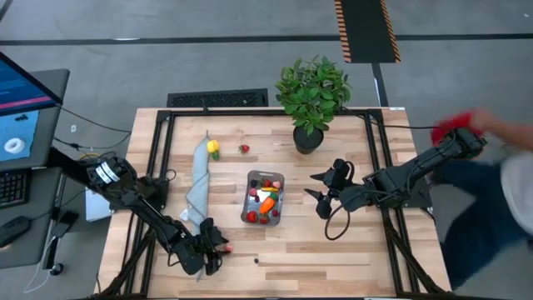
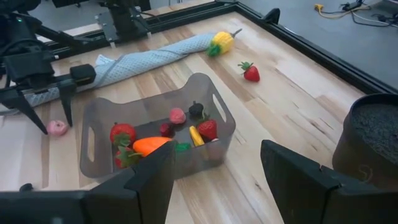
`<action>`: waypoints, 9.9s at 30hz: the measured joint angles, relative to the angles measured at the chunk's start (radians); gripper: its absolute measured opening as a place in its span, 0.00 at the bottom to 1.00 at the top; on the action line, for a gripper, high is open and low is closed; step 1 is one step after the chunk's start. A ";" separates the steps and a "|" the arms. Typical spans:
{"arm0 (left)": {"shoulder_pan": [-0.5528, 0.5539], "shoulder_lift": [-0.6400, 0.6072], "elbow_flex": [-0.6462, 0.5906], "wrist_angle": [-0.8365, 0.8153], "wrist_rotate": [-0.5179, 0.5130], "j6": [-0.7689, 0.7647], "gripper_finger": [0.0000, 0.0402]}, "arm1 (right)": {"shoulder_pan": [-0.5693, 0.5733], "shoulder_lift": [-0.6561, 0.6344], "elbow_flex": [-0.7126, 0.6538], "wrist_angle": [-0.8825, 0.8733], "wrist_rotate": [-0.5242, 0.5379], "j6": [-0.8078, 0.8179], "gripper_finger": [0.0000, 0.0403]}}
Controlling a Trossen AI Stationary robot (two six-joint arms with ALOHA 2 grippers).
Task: Pick and placing Produce into tupperware
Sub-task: Put the peach into the bin, then put the blueberry into the bin
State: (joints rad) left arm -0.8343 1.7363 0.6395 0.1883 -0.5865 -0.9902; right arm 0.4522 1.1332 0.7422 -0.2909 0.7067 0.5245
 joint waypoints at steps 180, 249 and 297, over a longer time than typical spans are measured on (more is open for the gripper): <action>0.316 -0.883 -0.382 0.476 -0.047 0.905 0.56 | 0.197 1.089 0.426 0.919 -0.271 -0.201 0.65; 0.259 -0.785 -0.383 0.633 -0.045 0.985 0.56 | 0.211 1.240 0.656 0.562 -0.161 -0.105 0.64; 0.259 -0.785 -0.383 0.602 -0.039 0.972 0.56 | 0.005 0.843 0.643 0.177 -0.113 -0.339 0.19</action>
State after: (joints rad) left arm -0.5751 0.9508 0.2562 0.7907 -0.6250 -0.0182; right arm 0.4577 1.9761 1.3856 -0.1139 0.5939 0.1858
